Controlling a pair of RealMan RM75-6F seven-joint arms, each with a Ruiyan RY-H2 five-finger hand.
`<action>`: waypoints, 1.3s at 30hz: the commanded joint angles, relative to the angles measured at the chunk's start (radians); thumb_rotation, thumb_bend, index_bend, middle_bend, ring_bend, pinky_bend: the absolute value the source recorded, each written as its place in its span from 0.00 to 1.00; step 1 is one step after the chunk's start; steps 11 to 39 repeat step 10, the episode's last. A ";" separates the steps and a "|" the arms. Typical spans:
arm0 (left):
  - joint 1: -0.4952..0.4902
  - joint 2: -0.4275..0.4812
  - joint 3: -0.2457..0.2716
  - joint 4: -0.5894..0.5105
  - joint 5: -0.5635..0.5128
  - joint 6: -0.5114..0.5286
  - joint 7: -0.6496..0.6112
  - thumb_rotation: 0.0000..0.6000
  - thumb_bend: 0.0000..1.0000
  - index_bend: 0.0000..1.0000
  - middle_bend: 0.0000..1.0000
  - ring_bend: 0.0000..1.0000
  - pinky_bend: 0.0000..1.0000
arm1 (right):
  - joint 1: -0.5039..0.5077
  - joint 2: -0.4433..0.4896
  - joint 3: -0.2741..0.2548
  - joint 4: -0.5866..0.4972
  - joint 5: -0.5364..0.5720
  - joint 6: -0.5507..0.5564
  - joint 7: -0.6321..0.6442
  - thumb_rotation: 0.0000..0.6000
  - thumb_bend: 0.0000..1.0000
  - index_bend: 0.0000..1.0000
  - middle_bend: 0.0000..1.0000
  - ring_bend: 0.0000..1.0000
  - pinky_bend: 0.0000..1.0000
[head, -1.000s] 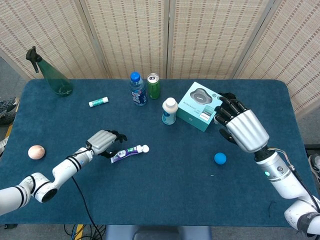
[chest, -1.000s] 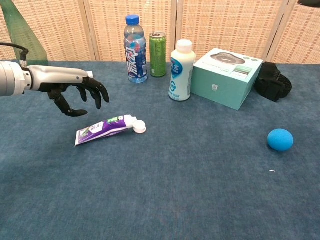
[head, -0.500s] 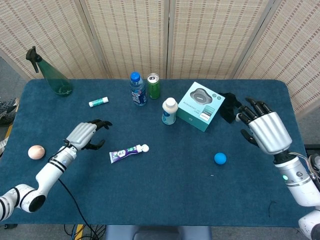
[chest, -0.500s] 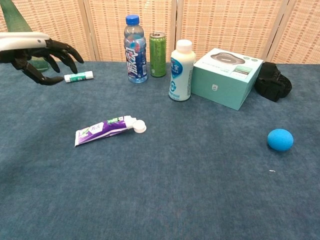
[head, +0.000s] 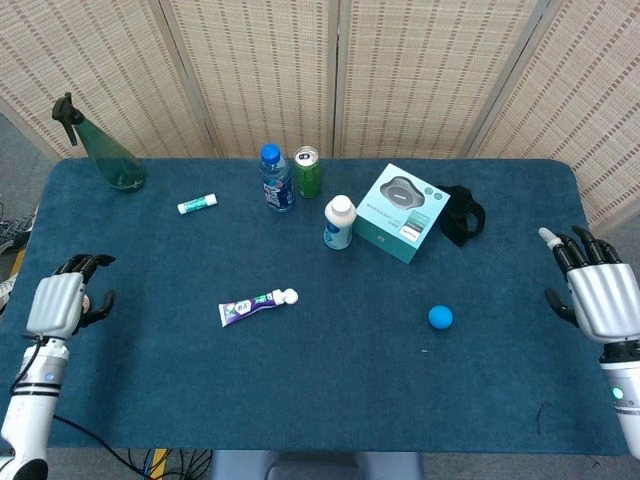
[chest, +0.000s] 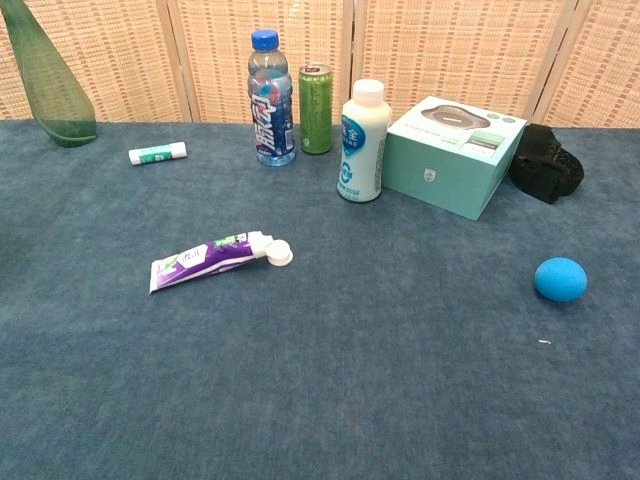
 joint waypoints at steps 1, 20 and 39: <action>0.067 0.007 0.032 -0.036 0.029 0.090 0.059 1.00 0.39 0.26 0.28 0.17 0.22 | -0.042 -0.020 -0.024 0.009 0.016 0.016 0.012 1.00 0.20 0.15 0.24 0.11 0.25; 0.169 -0.016 0.069 -0.067 0.128 0.206 0.137 1.00 0.39 0.28 0.28 0.17 0.21 | -0.114 -0.028 -0.066 0.003 0.008 0.025 0.042 1.00 0.25 0.15 0.24 0.11 0.24; 0.169 -0.016 0.069 -0.067 0.128 0.206 0.137 1.00 0.39 0.28 0.28 0.17 0.21 | -0.114 -0.028 -0.066 0.003 0.008 0.025 0.042 1.00 0.25 0.15 0.24 0.11 0.24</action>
